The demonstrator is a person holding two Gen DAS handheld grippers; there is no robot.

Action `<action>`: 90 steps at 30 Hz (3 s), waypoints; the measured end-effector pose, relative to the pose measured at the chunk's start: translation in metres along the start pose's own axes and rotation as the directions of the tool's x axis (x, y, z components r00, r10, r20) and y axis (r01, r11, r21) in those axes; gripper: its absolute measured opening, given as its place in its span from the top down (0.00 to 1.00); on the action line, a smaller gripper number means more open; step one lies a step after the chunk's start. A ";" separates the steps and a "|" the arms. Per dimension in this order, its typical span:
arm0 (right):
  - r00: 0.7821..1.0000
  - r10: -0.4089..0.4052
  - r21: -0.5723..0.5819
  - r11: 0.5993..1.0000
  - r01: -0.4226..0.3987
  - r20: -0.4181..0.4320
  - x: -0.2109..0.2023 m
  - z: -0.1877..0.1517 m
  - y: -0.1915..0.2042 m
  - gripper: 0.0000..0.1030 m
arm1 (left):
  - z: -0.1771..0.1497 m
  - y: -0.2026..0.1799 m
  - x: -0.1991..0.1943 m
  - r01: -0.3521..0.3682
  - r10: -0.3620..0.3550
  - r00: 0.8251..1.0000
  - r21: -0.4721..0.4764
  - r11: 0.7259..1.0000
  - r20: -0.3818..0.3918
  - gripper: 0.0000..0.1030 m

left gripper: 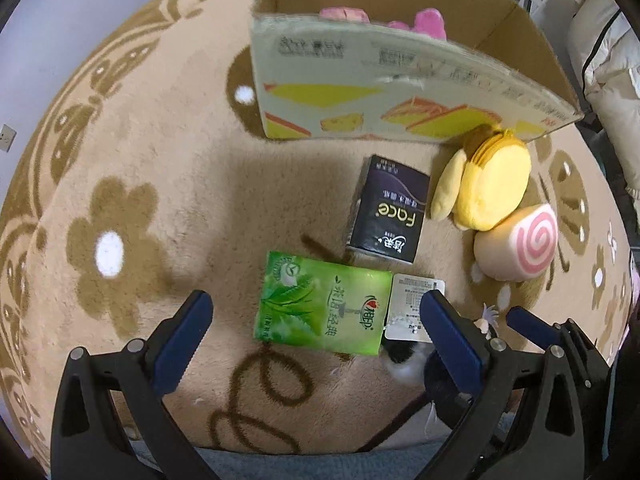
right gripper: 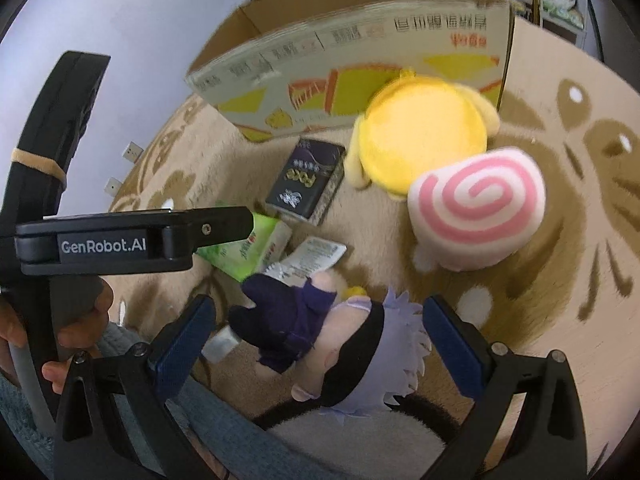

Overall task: Organize soft objects
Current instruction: 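Grasp the green tissue pack with the left gripper while the right grasps the doll plush, then lift the green tissue pack and doll plush and carry both over the box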

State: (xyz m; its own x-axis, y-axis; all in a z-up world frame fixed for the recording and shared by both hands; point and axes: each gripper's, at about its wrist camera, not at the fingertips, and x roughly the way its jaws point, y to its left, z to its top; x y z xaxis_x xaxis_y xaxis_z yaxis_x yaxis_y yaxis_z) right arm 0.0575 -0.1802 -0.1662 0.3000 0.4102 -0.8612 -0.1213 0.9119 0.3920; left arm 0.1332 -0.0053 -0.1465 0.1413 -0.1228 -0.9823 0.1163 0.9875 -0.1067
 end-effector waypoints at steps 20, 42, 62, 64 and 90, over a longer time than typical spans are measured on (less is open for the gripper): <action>0.990 -0.108 0.066 0.991 0.114 -0.094 0.029 0.004 -0.016 0.06 | 0.008 0.000 0.042 -0.023 0.021 0.996 -0.014 1.000 -0.084 0.20; 0.998 -0.045 0.078 0.996 0.042 0.036 -0.006 0.005 -0.024 0.79 | -0.005 -0.003 0.009 -0.094 0.092 0.994 0.027 0.995 0.052 0.25; 0.989 -0.030 0.084 0.996 0.018 0.146 -0.034 0.006 -0.023 0.94 | -0.023 -0.003 -0.060 -0.109 0.099 0.941 0.015 0.994 0.323 0.25; 0.988 -0.026 0.092 0.996 0.012 0.150 -0.036 0.005 -0.025 0.94 | -0.023 -0.002 -0.060 -0.112 0.103 0.941 0.010 0.994 0.321 0.25; 0.908 0.000 0.038 0.999 -0.017 0.419 -0.115 0.025 -0.007 0.94 | -0.022 -0.007 -0.114 -0.148 0.117 0.854 0.021 0.989 0.507 0.25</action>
State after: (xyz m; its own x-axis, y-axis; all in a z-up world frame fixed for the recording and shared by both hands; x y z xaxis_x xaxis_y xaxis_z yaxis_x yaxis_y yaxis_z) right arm 0.0479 -0.2344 -0.0617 0.6691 0.3665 -0.6465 -0.0906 0.9037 0.4185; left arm 0.0946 0.0044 -0.0368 0.6330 -0.0398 -0.7731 0.1152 0.9924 0.0433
